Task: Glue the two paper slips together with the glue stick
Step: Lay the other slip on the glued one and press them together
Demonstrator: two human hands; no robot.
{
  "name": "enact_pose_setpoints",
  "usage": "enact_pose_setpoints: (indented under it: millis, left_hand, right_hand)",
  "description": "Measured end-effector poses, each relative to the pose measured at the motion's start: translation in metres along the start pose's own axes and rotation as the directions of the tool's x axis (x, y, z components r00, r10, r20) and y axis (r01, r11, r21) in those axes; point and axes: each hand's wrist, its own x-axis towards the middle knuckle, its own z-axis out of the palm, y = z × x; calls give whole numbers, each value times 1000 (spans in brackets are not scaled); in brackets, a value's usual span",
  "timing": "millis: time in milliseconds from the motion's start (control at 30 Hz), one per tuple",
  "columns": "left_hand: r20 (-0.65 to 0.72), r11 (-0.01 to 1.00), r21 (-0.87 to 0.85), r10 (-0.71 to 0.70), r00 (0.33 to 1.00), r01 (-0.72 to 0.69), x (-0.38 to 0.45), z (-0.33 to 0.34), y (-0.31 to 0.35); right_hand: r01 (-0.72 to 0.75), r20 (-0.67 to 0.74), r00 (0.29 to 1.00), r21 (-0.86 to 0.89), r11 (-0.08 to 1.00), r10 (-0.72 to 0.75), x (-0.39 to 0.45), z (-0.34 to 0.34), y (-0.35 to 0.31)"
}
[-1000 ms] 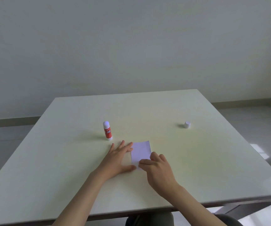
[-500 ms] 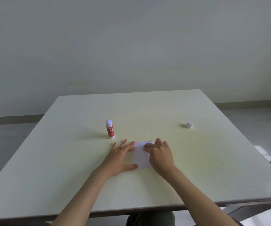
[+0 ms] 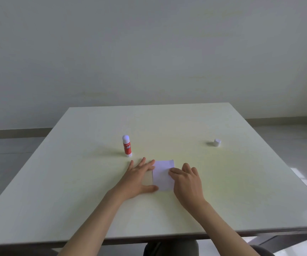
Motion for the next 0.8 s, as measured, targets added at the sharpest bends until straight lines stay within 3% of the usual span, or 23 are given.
enact_pose_setpoints:
  millis: [533,800]
  left_hand:
    - [28,998,-55,7,1000,-6,-1,-2,-5]
    - [-40,984,-174,16,999,-23,-3,-6,-8]
  right_hand:
    - [81,-169,983,24,996,-76,-31,3,9]
    - [67,-227,973,87,994,-45,-30,5,12]
